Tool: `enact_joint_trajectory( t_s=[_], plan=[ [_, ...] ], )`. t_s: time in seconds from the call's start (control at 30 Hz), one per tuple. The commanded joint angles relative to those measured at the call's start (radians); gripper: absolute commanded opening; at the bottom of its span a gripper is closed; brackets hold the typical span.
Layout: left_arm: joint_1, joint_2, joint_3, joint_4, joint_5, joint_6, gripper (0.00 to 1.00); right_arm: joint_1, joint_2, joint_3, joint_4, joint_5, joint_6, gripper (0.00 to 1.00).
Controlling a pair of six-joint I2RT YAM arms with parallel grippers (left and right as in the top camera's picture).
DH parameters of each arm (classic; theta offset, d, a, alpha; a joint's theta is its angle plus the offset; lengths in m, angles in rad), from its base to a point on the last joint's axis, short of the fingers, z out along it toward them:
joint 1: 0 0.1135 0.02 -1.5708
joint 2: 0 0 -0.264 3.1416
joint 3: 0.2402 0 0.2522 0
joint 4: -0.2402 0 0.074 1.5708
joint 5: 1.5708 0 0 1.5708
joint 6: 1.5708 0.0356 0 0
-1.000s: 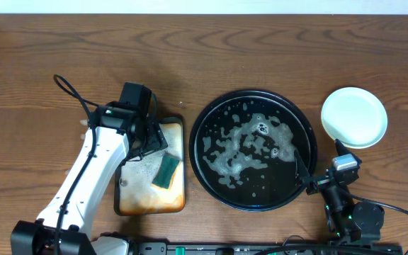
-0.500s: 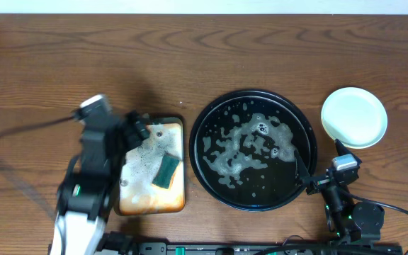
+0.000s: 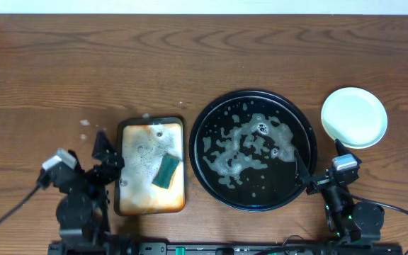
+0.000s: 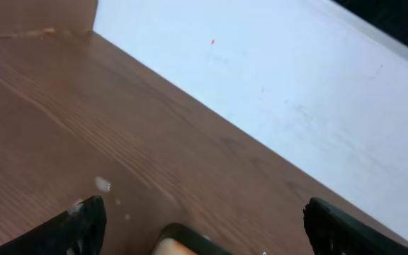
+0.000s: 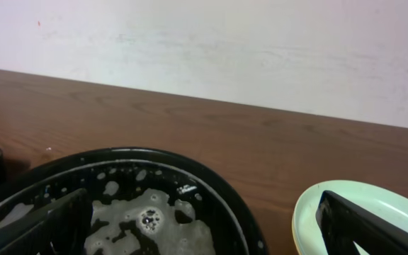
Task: Clean dirty plates on tray and stack at the side
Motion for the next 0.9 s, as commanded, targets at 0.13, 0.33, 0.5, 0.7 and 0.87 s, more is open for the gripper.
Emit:
enact_joint_trajectory(
  t_s=[0.13,0.33,0.5,0.7,0.87],
  plan=[
    [0.009,-0.187,-0.159,0.066,-0.016,0.025,0.90,0.009,-0.006,-0.005,0.000,0.003,-0.007,0.99],
    [0.008,-0.193,-0.305,0.202,-0.015,0.024,0.90,0.009,-0.006,-0.005,0.000,0.003,-0.007,0.99],
    [0.008,-0.193,-0.383,0.215,-0.015,0.039,0.90,0.009,-0.007,-0.005,0.000,0.003,-0.007,0.99],
    [0.008,-0.193,-0.383,0.218,-0.027,0.043,0.90,0.009,-0.007,-0.005,0.000,0.003,-0.007,0.99],
    [0.008,-0.191,-0.383,0.218,-0.027,0.043,0.90,0.009,-0.006,-0.005,0.000,0.003,-0.007,0.99]
  ],
)
